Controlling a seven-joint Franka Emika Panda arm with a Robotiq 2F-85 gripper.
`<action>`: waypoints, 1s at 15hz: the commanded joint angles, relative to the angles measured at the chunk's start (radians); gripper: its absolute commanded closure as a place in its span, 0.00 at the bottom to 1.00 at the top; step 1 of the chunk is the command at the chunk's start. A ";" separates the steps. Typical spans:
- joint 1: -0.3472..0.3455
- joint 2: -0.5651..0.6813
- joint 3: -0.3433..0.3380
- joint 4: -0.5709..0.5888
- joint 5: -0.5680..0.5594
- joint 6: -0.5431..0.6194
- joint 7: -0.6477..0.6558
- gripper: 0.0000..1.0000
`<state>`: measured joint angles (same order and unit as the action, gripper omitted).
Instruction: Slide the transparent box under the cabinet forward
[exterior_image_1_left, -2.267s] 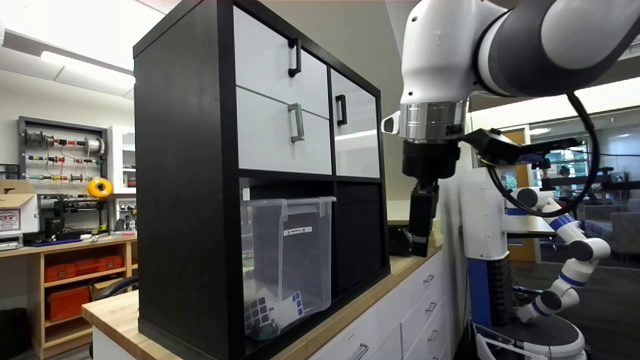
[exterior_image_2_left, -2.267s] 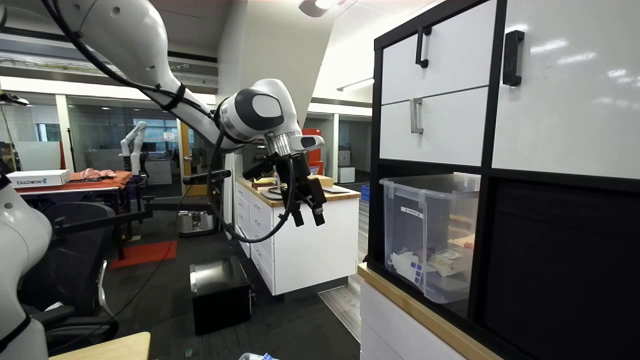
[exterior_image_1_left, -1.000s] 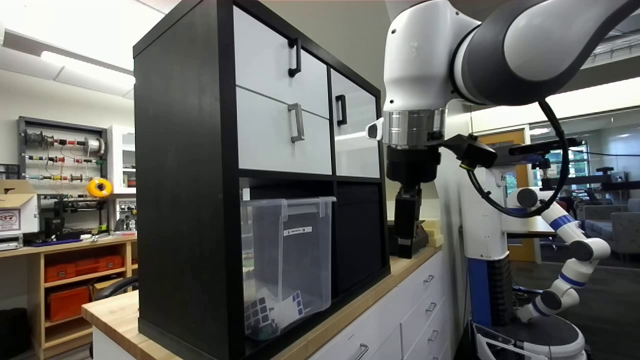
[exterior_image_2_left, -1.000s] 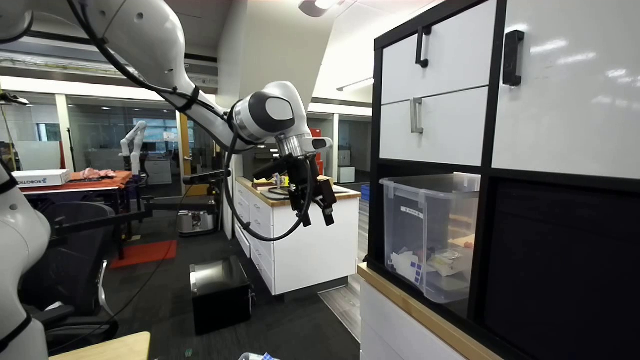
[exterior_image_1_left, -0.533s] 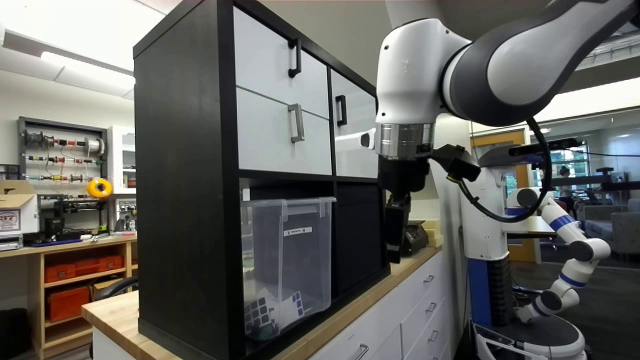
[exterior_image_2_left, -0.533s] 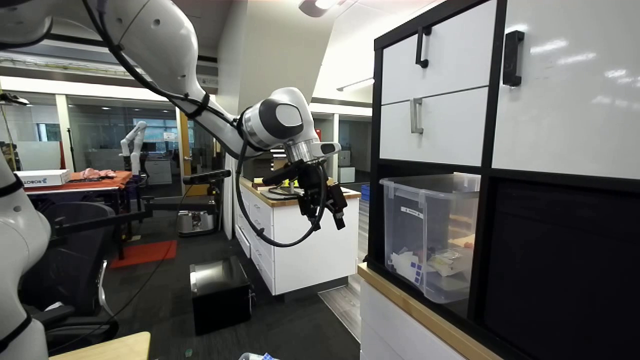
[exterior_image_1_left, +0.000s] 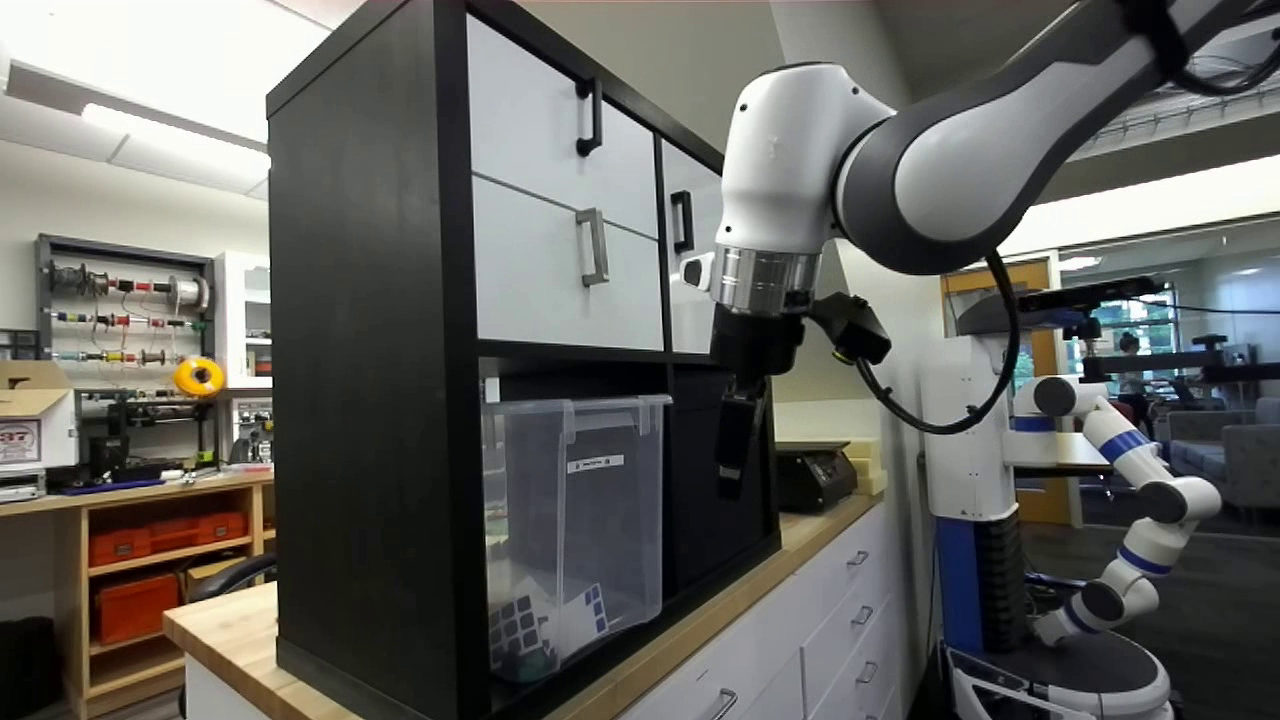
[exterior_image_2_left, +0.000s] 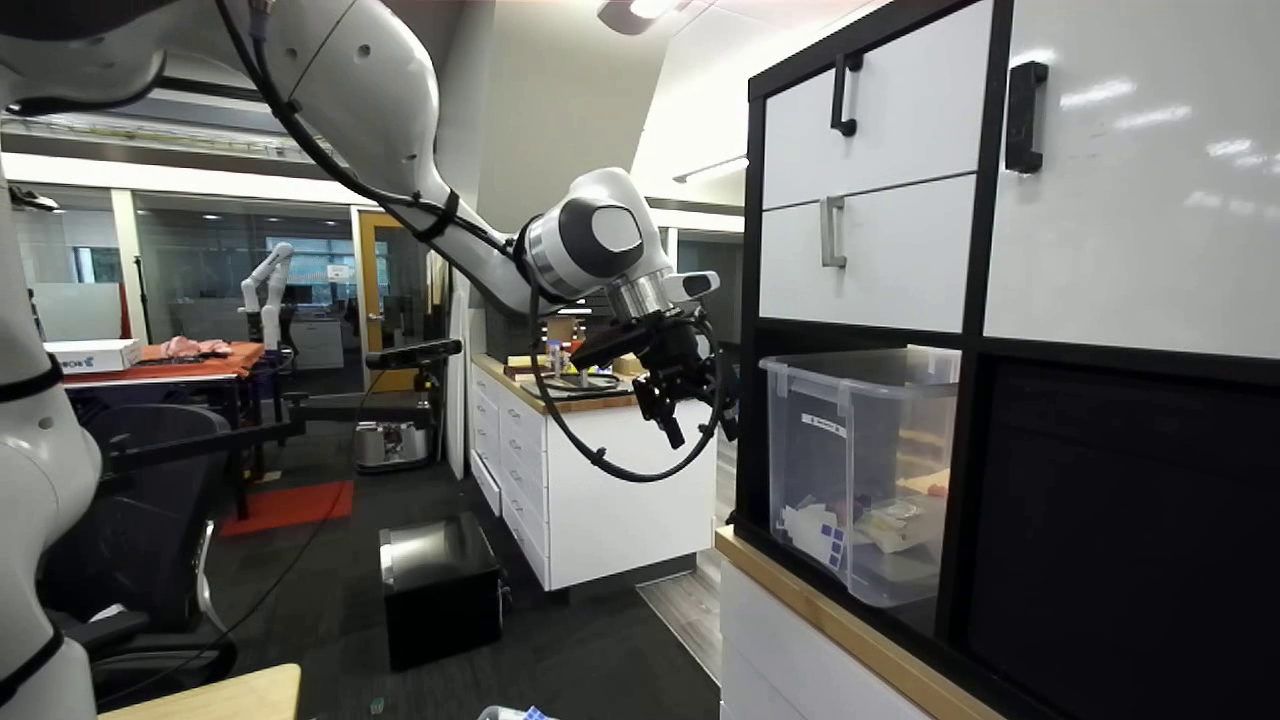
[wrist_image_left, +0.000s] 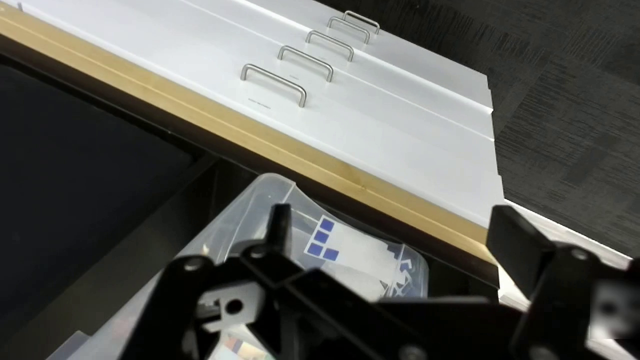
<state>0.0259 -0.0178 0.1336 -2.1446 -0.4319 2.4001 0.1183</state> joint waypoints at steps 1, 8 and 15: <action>0.011 0.036 -0.031 0.040 -0.014 0.074 -0.103 0.00; 0.005 0.027 -0.061 0.019 -0.015 0.321 -0.384 0.00; 0.005 0.016 -0.066 -0.007 -0.008 0.500 -0.551 0.00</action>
<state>0.0258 0.0155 0.0817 -2.1230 -0.4362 2.8261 -0.3710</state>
